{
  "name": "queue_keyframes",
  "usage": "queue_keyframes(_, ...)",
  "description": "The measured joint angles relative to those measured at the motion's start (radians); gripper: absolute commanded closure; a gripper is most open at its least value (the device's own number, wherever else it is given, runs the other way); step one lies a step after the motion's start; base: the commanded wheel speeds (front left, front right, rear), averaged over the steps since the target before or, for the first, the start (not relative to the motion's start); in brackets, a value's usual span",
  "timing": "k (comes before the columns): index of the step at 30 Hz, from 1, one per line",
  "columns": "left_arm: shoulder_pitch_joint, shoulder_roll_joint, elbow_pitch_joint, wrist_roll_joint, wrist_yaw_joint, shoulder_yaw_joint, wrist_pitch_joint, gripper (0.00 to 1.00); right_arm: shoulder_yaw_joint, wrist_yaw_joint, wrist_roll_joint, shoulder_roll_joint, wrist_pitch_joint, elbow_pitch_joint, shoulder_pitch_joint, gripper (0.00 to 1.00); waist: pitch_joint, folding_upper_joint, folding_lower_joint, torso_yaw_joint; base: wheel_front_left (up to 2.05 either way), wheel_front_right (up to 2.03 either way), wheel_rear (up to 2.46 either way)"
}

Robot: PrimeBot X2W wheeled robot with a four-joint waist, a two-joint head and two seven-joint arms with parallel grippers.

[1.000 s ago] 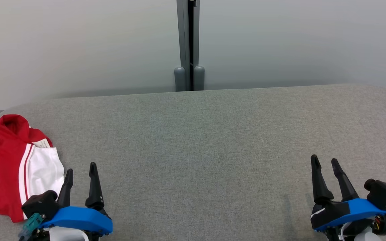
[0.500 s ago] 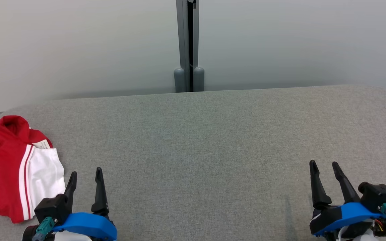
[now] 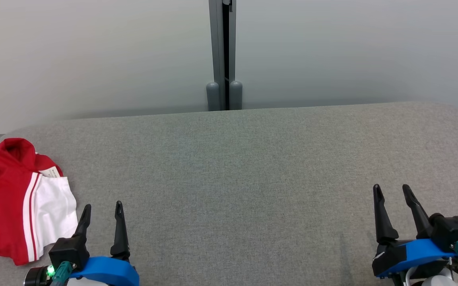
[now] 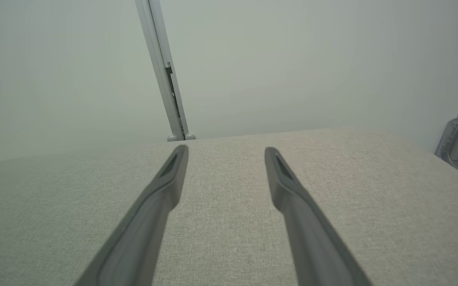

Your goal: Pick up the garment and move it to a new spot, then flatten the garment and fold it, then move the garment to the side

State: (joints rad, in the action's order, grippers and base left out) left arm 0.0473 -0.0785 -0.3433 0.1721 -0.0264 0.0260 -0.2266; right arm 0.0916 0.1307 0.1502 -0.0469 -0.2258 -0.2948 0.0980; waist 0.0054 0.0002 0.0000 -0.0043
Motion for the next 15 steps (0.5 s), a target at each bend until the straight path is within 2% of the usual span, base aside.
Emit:
queue_keyframes(10,-0.005,0.002,0.007,-0.074,0.004,-0.005,-0.019,0.00,-0.001,0.000,-0.079,0.000,-0.018,-0.011,-0.004,0.00,0.003,0.0000,0.0000,0.006,0.00,0.00,0.00)
queue_keyframes(15,-0.005,0.006,-0.004,-0.106,0.003,-0.005,-0.028,0.00,-0.005,0.000,-0.119,-0.002,-0.027,-0.014,-0.006,0.00,0.002,0.0000,0.0000,0.035,0.00,0.00,0.00)
